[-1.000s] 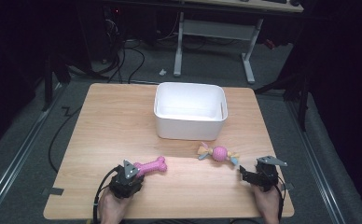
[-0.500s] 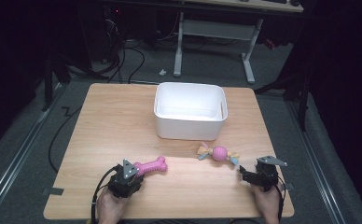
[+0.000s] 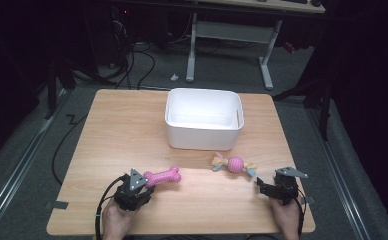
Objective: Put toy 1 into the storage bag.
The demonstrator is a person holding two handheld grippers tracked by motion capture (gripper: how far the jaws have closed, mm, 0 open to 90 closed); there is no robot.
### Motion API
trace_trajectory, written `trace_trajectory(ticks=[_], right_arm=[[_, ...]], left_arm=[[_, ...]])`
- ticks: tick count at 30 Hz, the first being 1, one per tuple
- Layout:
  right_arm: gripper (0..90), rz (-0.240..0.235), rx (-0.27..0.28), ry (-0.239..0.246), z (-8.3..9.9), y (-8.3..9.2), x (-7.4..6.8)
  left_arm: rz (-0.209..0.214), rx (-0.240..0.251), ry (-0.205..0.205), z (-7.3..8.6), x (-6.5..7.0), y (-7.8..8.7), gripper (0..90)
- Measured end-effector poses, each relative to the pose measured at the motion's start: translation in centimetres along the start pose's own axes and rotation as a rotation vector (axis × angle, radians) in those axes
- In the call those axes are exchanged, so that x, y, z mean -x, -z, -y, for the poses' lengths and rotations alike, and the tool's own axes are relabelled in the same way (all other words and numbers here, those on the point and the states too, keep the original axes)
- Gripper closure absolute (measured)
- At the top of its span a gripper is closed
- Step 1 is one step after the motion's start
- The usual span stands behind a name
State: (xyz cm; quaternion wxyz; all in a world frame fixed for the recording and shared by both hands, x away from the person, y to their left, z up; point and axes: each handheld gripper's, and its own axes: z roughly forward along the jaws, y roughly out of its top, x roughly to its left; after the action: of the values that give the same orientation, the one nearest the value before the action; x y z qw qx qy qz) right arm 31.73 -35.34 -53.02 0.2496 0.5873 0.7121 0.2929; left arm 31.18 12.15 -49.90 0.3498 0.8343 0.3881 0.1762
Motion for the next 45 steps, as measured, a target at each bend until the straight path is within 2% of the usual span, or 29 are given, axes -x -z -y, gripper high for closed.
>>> trace_trajectory(ticks=[9, 12, 17, 22, 29, 32, 40, 45], right_arm=[[19.6, -0.001, 0.001, 0.002, 0.0, 0.0, 0.0], [19.6, -0.001, 0.002, 0.002, 0.0, 0.0, 0.0], [19.6, -0.002, 0.001, 0.004, 0.0, 0.0, 0.0], [19.6, -0.002, 0.001, 0.004, 0.0, 0.0, 0.0], [19.6, -0.003, 0.001, 0.005, 0.0, 0.0, 0.0], [19.6, -0.003, 0.001, 0.005, 0.0, 0.0, 0.0], [19.6, -0.003, 0.001, 0.004, 0.0, 0.0, 0.0], [19.6, -0.003, 0.001, 0.005, 0.0, 0.0, 0.0]], left_arm=[[0.023, 0.025, -0.006, -1.1, -0.3, 0.8, 65.4], [0.061, 0.033, -0.003, -1.8, -0.6, 1.1, 65.4], [0.070, 0.035, -0.022, -2.7, -0.7, 1.4, 65.4], [0.093, 0.055, -0.021, -3.7, -0.9, 1.7, 65.4], [0.107, 0.067, -0.051, -5.6, -1.2, 2.4, 65.3], [0.073, 0.058, -0.090, -6.4, -1.1, 2.8, 65.3], [0.100, 0.085, -0.099, -8.1, -1.6, 3.6, 65.3], [0.108, 0.107, -0.103, -9.7, -2.1, 4.1, 65.4]])
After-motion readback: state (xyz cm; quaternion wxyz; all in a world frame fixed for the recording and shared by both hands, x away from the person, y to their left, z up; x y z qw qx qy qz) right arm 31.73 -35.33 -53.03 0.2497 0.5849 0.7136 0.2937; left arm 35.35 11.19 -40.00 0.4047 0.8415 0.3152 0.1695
